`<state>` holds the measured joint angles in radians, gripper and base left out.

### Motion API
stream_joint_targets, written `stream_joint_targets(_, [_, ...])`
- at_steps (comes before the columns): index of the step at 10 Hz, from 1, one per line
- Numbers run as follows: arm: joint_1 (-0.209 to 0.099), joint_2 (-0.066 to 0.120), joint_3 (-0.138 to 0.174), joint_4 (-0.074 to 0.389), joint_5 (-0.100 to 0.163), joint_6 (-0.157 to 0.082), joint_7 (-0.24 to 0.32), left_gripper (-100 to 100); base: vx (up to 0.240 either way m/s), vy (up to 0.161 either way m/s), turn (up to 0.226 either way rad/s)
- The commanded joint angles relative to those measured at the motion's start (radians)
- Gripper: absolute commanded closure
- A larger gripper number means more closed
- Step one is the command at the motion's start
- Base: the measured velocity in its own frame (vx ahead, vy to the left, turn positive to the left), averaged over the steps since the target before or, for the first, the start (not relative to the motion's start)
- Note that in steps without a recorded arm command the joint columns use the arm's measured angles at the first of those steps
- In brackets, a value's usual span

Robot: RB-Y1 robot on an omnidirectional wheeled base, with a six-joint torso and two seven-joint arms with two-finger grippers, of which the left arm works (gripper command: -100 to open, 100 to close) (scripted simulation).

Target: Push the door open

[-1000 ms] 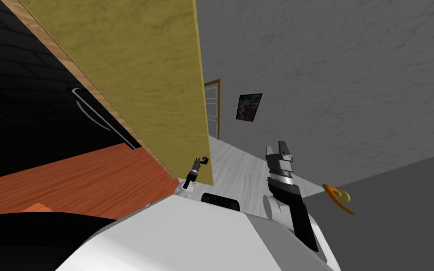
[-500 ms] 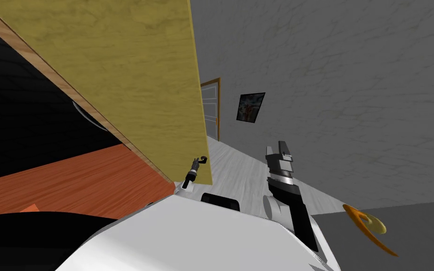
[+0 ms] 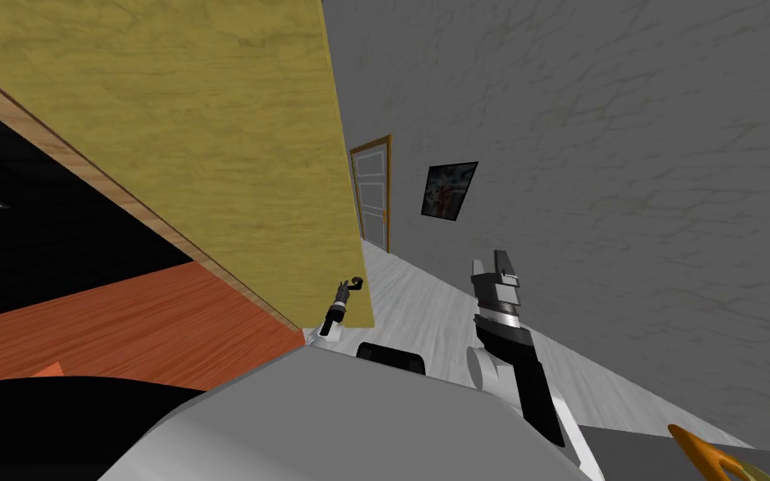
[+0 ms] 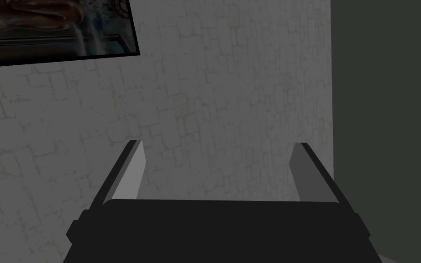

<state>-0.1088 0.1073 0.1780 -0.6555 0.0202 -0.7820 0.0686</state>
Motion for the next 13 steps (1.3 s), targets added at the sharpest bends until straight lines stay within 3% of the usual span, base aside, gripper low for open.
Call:
stream_joint_targets(1, [-0.016, 0.007, 0.027, 0.018, 0.015, -0.01, -0.011, 100, 0.187, -0.049, 0.066])
stream_joint_targets(8, [-0.017, 0.012, 0.109, 0.028, 0.061, -0.011, -0.046, 100, 0.195, -0.091, 0.071])
stream_joint_targets(13, [-0.017, 0.014, 0.15, 0.033, 0.084, -0.011, -0.064, 100, 0.188, -0.06, 0.054])
